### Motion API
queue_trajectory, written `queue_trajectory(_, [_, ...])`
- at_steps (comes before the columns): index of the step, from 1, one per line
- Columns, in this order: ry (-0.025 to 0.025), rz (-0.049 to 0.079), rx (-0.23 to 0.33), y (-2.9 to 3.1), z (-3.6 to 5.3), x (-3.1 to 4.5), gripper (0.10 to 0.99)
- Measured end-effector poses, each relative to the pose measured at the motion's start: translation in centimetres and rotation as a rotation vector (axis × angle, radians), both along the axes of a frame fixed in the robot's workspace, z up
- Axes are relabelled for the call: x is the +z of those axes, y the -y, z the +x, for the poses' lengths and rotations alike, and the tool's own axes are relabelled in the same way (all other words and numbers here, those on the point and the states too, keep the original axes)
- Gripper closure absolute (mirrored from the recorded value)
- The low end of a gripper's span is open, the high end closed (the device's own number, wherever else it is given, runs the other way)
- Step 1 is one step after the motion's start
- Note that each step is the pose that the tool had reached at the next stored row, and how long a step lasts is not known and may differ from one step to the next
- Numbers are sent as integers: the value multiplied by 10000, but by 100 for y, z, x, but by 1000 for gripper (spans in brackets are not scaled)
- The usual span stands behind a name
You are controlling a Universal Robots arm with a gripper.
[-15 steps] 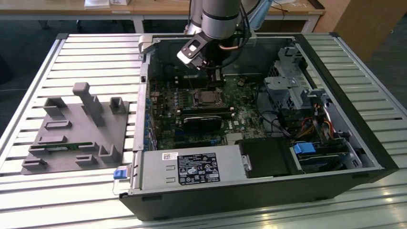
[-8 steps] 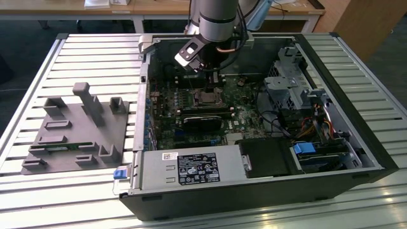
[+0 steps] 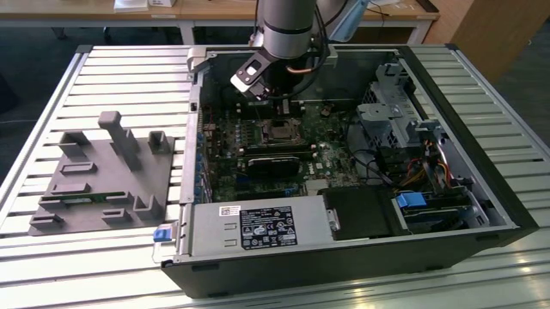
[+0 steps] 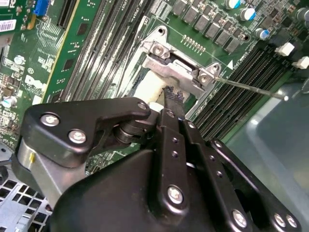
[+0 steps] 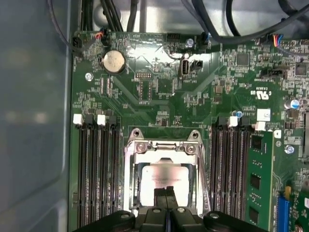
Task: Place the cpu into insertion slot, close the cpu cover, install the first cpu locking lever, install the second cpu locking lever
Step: 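Close the cpu cover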
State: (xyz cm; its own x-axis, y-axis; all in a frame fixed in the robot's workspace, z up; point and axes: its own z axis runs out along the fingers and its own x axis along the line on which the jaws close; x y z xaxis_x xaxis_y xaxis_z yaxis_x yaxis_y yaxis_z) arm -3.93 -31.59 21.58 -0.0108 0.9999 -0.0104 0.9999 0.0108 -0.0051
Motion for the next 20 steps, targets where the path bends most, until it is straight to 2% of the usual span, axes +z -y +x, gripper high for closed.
queue_trajectory(20, [0, 0, 1, -1, -114, -92, 980])
